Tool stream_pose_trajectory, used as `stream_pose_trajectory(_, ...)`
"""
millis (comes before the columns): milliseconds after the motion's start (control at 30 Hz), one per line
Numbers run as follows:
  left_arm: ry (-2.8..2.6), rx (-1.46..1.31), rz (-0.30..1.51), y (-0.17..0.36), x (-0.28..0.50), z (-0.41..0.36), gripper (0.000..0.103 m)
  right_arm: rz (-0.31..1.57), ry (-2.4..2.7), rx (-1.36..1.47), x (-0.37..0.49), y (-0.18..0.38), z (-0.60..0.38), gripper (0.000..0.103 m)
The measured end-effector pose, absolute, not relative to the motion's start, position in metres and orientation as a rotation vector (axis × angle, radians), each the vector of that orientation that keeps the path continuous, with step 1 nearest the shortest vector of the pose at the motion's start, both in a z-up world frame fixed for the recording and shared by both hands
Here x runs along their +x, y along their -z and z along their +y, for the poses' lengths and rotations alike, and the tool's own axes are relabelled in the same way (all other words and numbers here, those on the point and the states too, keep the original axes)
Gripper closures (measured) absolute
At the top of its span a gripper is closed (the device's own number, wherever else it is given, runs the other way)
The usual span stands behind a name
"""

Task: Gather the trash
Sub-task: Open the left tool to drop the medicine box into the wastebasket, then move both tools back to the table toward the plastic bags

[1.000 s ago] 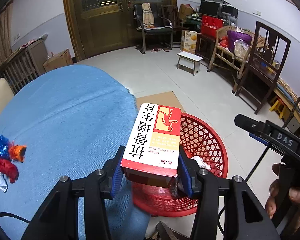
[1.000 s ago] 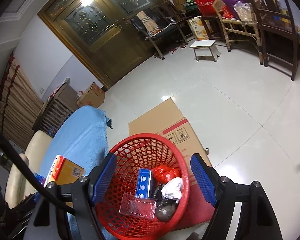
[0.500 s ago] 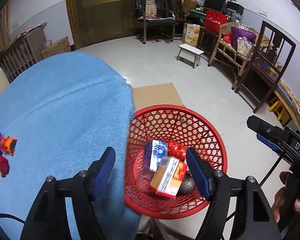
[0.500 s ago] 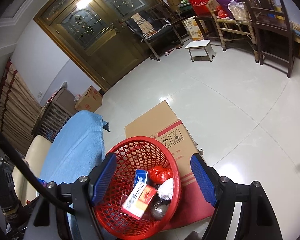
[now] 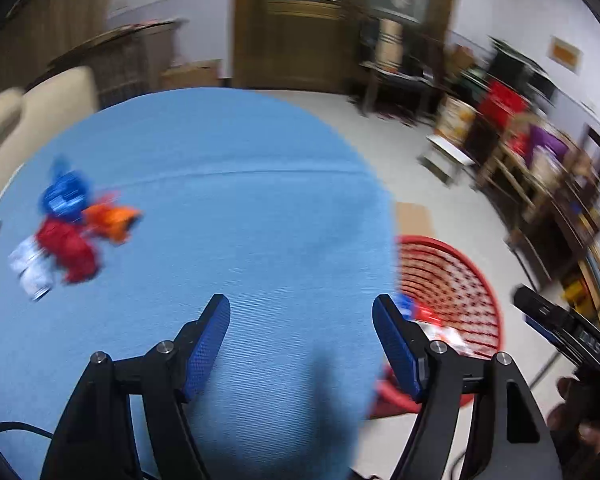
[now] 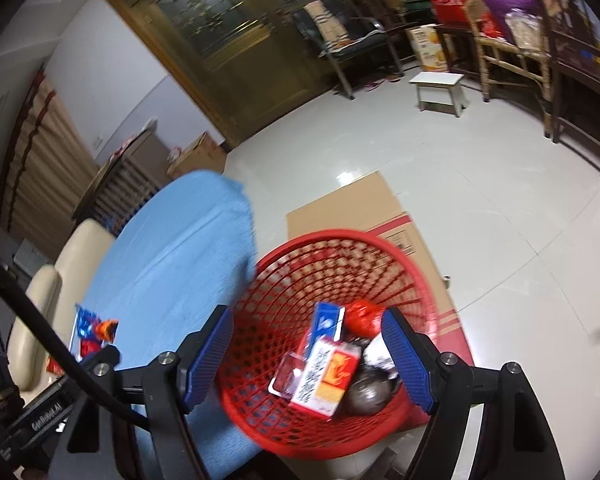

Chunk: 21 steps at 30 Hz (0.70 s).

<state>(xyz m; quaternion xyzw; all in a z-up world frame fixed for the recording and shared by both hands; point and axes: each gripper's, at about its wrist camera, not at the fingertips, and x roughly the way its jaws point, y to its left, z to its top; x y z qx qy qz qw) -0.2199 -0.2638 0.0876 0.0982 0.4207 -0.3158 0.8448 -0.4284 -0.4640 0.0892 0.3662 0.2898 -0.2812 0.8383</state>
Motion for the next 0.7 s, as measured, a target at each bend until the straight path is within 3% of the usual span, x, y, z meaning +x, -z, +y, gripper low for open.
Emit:
stream_pose_trajectory(300, 0.445, 0.047, 0.918, -0.076, -0.177, -0.160, 0.028, 0.685, 0.490, 0.698, -0.383, -0.091, -0.419, 0.023)
stream_pose_trajectory(700, 0.275, -0.039, 0.933, -0.063, -0.153, -0.077, 0.028, 0.788, 0.284, 0.508, -0.300, -0.101, -0.340, 0.023)
